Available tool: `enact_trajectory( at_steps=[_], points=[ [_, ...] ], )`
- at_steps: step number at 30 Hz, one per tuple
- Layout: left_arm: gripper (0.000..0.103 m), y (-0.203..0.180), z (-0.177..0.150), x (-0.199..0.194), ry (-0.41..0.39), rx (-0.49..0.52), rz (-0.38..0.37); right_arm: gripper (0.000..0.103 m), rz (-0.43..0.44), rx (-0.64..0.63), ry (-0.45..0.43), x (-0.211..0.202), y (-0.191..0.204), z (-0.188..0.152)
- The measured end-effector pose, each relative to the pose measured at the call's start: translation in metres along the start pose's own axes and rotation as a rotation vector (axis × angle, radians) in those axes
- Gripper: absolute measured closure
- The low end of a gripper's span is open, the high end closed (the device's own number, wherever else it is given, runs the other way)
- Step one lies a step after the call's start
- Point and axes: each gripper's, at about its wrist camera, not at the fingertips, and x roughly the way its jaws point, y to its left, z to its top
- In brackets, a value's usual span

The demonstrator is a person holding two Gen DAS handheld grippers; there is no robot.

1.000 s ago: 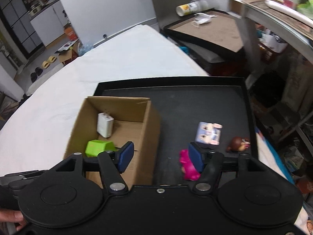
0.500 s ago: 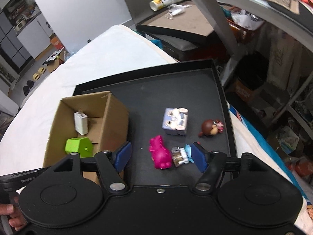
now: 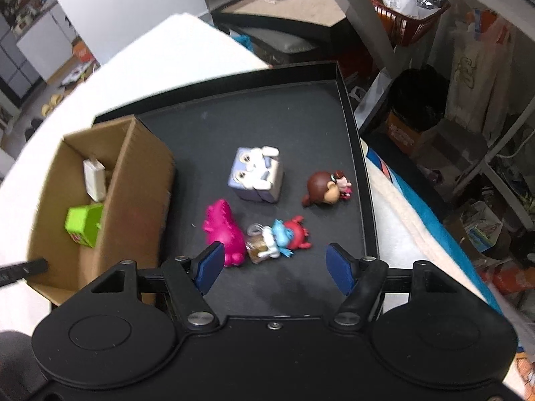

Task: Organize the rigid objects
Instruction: 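Move the right tool back over the figures on the tray, then close the right tool on the blue-red figure with the glass jar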

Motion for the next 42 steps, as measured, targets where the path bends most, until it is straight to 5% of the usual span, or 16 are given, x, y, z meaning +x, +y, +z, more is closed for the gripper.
enact_trajectory(
  at_steps=[23,39,42],
  points=[
    [0.091,-0.008,0.004,0.006,0.036,0.031,0.055,0.028,-0.005,-0.106,0.093,0.067,-0.006,-0.008],
    [0.091,-0.013,0.007,0.008,0.049,0.058,0.076,0.025,-0.017,-0.139,0.016,0.075,0.004,0.000],
    [0.091,-0.013,0.007,0.008,0.051,0.055,0.074,0.033,-0.041,-0.153,0.009,0.073,0.006,-0.002]
  ],
)
